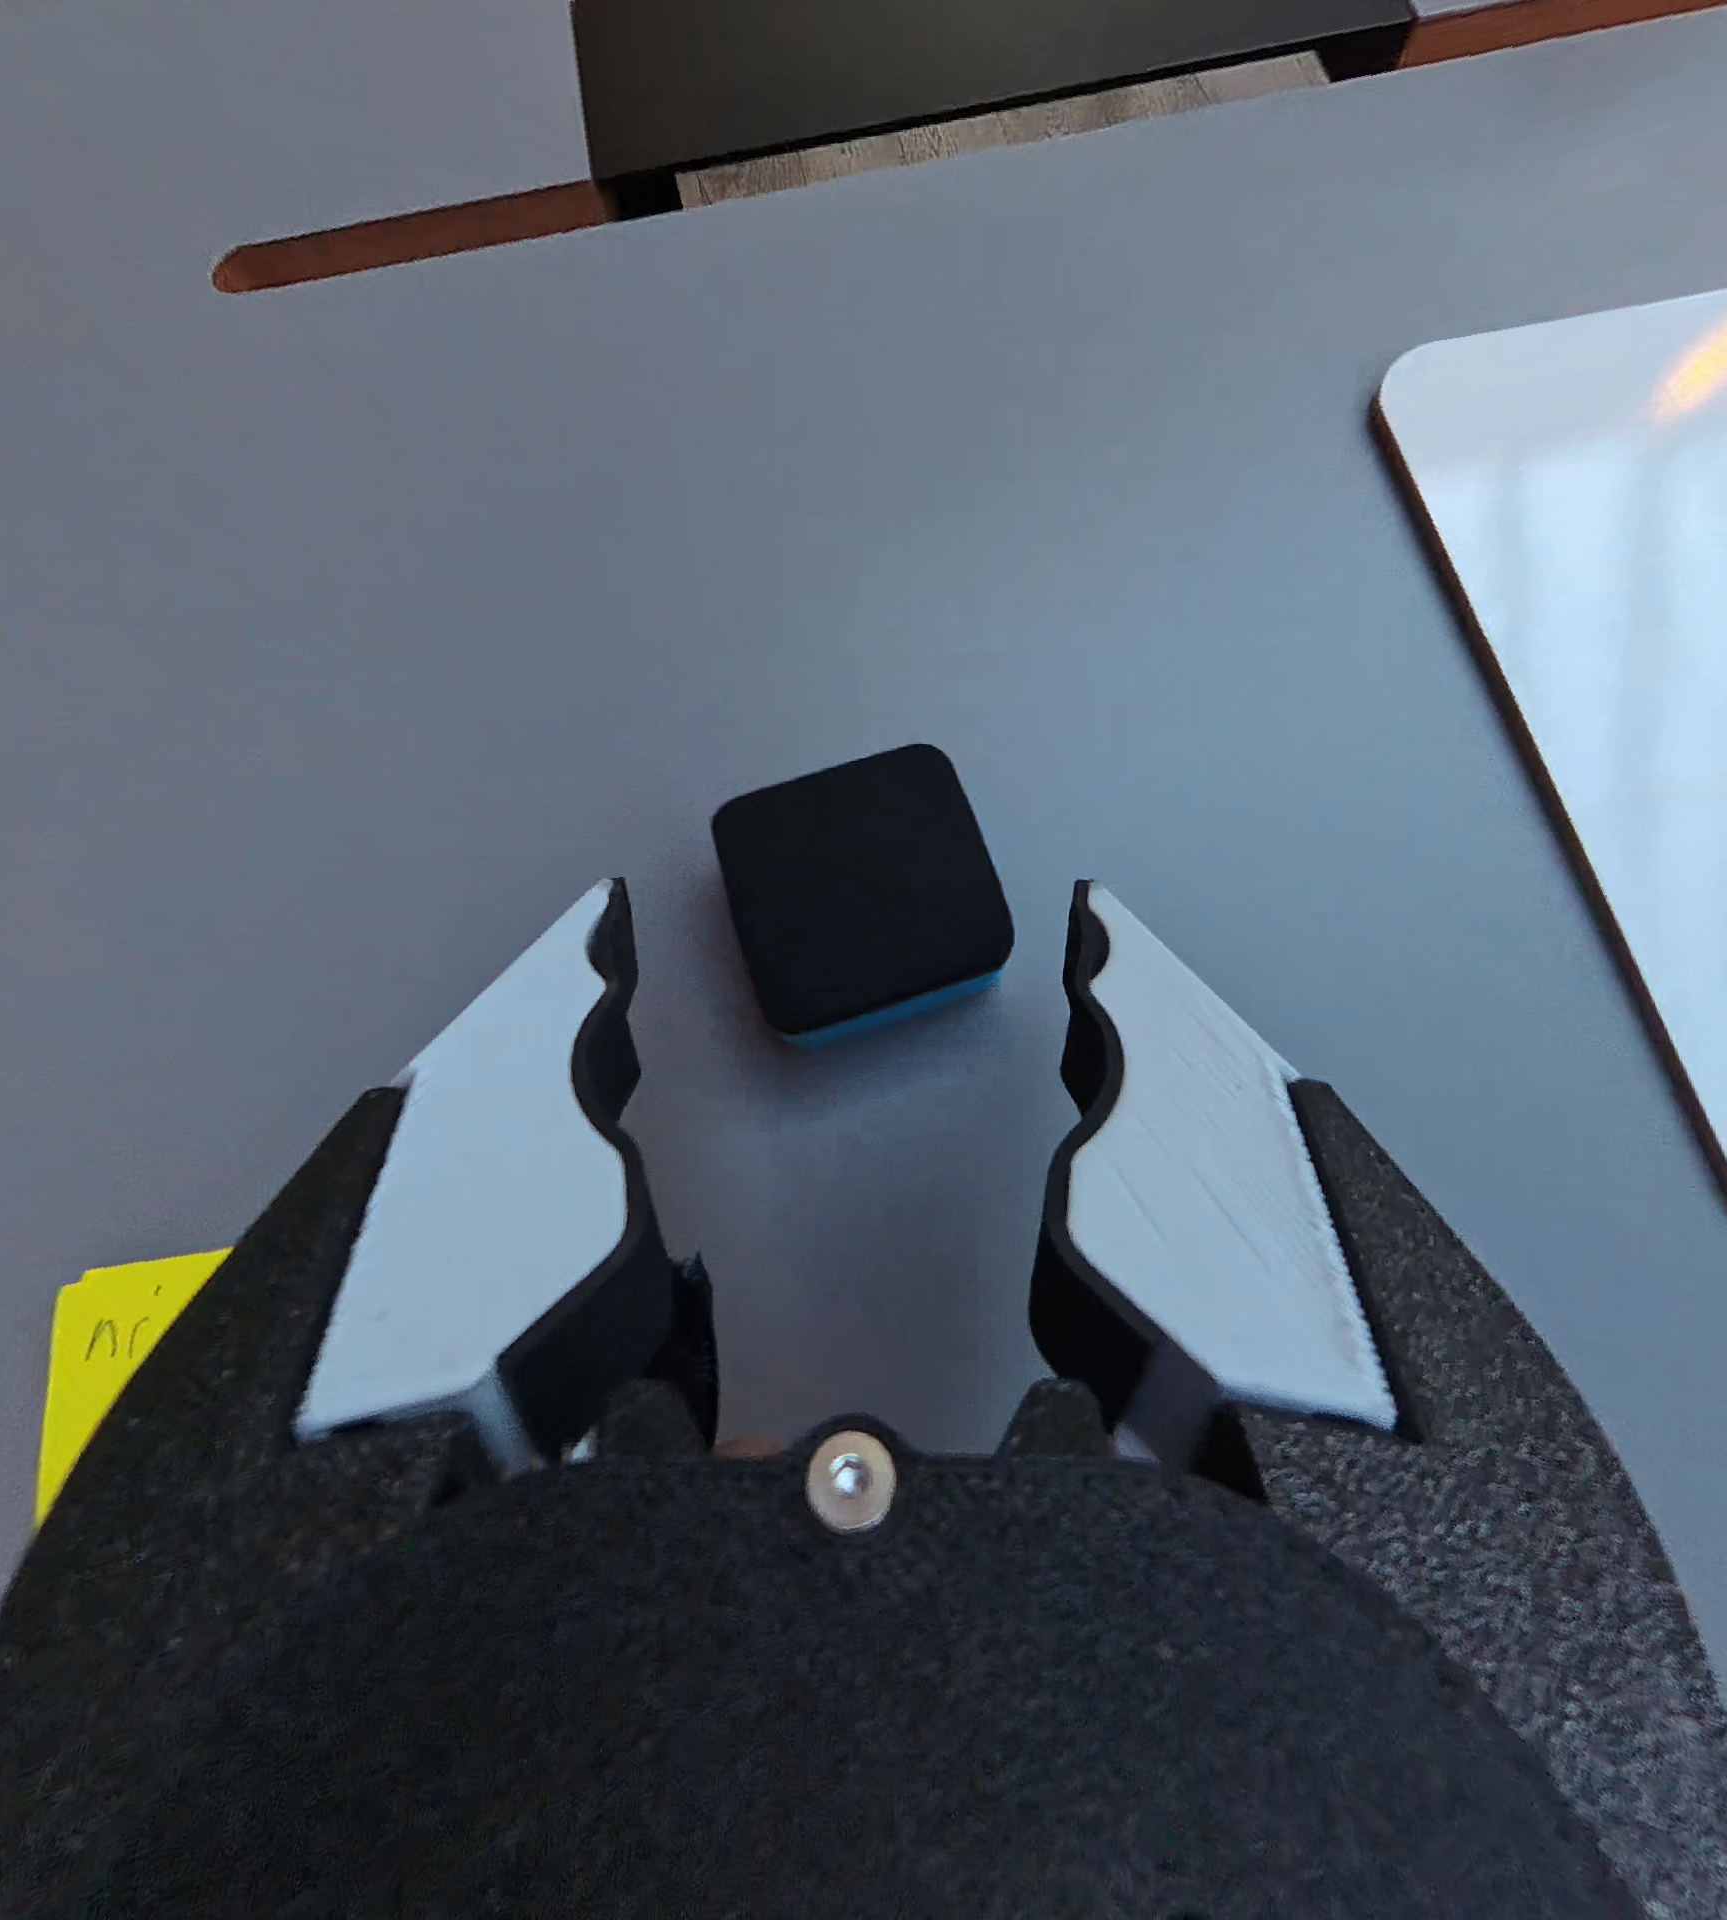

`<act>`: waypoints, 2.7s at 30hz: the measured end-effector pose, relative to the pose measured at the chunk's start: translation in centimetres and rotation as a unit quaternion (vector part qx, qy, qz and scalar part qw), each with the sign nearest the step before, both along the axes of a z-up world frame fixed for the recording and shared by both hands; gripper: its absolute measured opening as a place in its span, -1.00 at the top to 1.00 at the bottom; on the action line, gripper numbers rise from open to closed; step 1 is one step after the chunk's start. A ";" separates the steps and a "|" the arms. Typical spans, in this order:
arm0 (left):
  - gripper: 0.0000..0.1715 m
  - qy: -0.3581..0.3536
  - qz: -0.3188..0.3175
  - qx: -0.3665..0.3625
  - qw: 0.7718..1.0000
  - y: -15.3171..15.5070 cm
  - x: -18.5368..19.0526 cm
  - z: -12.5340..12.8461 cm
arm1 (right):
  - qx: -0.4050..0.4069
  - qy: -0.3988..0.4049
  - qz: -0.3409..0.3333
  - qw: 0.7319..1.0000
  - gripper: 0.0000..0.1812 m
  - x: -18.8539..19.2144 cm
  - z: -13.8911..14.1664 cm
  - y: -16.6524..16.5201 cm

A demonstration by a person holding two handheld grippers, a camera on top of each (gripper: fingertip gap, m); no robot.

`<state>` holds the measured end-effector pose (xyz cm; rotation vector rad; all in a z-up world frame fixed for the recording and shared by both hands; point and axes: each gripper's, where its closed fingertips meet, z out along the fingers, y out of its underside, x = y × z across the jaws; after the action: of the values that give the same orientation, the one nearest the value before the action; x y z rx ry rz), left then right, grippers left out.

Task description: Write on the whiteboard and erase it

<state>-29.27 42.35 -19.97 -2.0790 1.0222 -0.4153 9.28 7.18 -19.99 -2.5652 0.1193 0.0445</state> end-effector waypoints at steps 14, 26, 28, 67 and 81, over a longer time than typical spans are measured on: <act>0.32 -0.413 -0.250 -0.369 0.794 -13.8 10.4 10.9 | 0.461 0.087 0.244 0.849 0.25 -22.2 12.2 11.0; 0.33 -0.466 -0.294 -0.585 0.595 -22.8 15.0 12.7 | 0.472 -0.019 0.238 0.849 0.43 -24.4 12.5 13.0; 0.31 -0.460 -0.300 -0.581 0.600 -23.1 14.9 12.5 | 0.467 -0.002 0.240 0.851 0.43 -24.4 12.3 12.7; 0.29 0.009 -0.457 -0.030 0.889 -18.2 12.8 -1.9 | -0.215 -0.048 0.350 0.910 0.46 -19.2 -1.1 16.7; 0.29 0.007 -0.454 -0.030 0.891 -18.1 12.9 -1.9 | -0.246 -0.055 0.315 0.915 0.46 -17.2 -1.1 15.1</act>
<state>-16.34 24.21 -21.85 -1.5245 1.9838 -0.8916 -7.94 22.29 -21.10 -2.9818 -0.8462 0.1254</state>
